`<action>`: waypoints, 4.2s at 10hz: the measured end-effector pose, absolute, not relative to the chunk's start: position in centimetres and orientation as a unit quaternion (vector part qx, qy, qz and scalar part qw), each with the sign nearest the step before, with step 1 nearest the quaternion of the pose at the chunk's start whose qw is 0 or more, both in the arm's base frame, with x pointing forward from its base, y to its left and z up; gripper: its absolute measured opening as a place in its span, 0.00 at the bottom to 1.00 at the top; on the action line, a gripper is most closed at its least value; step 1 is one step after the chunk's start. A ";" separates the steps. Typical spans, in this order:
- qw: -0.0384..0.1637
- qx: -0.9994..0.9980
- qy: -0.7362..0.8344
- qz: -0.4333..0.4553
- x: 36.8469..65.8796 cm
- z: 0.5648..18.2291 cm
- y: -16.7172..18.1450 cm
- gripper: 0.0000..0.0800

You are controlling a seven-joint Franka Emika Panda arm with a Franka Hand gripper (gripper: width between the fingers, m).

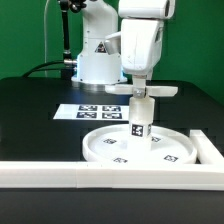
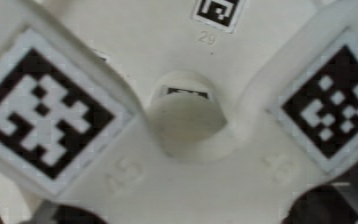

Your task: Assemble round table

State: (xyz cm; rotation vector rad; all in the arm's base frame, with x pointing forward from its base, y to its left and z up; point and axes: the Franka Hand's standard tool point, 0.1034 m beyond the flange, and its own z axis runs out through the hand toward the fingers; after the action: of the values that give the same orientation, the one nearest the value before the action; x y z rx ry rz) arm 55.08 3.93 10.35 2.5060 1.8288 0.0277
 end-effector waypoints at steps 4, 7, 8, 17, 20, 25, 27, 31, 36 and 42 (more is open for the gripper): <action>0.015 0.837 0.547 0.004 55.0 10.4 3.8 0.56; -0.003 0.885 0.465 -0.018 54.9 10.4 3.1 0.56; -0.007 0.904 0.427 -0.016 54.9 10.4 2.8 0.57; -0.053 0.998 0.046 0.000 54.9 10.3 1.4 0.57; -0.051 0.998 -0.045 -0.002 54.9 10.3 1.4 0.57; -0.065 0.957 -0.283 -0.001 55.0 10.2 1.4 0.57; -0.071 0.921 -0.384 0.012 55.1 10.2 1.5 0.57; -0.083 0.857 -0.508 0.024 55.3 10.2 1.8 0.57; -0.104 0.730 -0.676 0.015 55.4 10.2 2.2 0.57; -0.146 0.478 -0.866 -0.005 55.8 10.3 3.1 0.57</action>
Offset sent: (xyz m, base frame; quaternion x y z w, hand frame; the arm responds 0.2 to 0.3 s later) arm 0.0033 -0.0049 -0.0041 0.0354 -0.0188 0.1404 0.9893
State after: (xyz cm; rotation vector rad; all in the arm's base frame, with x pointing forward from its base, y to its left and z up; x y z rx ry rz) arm 55.78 3.15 10.35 -1.3758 2.4953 0.0134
